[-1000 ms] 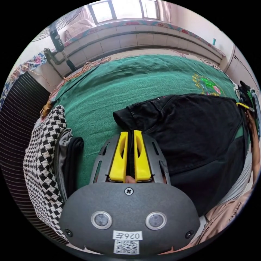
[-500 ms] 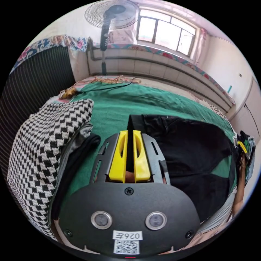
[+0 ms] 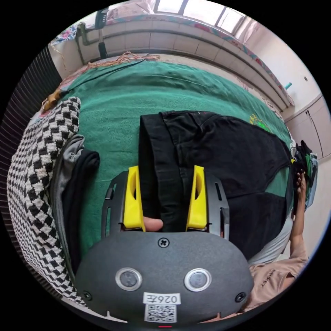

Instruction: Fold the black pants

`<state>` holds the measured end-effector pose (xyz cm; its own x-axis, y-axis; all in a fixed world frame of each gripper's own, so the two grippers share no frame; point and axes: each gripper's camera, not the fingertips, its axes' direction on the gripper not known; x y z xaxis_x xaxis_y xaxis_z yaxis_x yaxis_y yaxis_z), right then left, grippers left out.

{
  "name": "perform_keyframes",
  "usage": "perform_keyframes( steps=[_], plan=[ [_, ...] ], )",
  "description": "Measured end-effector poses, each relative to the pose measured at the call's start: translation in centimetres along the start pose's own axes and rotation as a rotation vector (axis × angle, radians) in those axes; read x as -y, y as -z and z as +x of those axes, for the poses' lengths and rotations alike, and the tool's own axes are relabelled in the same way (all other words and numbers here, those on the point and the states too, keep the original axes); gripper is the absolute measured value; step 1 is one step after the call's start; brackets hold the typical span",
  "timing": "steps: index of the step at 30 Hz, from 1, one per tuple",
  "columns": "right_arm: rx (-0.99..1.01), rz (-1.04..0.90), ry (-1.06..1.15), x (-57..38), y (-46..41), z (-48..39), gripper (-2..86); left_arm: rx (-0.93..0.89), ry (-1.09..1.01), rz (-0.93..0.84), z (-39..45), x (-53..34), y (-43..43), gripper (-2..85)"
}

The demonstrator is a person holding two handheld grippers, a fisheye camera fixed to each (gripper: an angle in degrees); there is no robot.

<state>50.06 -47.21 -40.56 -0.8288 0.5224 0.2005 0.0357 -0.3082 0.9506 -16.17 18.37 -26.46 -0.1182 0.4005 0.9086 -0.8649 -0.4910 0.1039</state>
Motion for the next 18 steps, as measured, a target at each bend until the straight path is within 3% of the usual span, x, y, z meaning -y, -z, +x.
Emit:
perform_keyframes(
  steps=[4, 7, 11, 14, 18],
  plan=[
    [0.059, 0.020, 0.075, 0.9, 1.7, -1.1, 4.4, 0.012, -0.059, -0.012, 0.8, 0.8, -0.7, 12.9],
    [0.102, 0.011, 0.193, 1.7, 2.7, -3.1, 1.0, -0.124, -0.065, 0.041, -0.4, 0.5, -0.4, 5.3],
    [0.158, -0.190, 0.339, 2.8, 2.3, -6.0, -0.7, -0.216, -0.029, 0.097, -3.1, 0.3, 0.8, 4.1],
    [0.146, -0.215, 0.364, 3.6, 3.7, -6.3, -1.0, -0.170, 0.020, 0.111, -4.4, 0.1, 0.9, 4.0],
    [0.214, -0.233, 0.176, 5.2, 4.5, -2.4, -0.8, -0.162, 0.044, 0.071, -4.9, 0.5, -0.9, 4.1]
  ],
)
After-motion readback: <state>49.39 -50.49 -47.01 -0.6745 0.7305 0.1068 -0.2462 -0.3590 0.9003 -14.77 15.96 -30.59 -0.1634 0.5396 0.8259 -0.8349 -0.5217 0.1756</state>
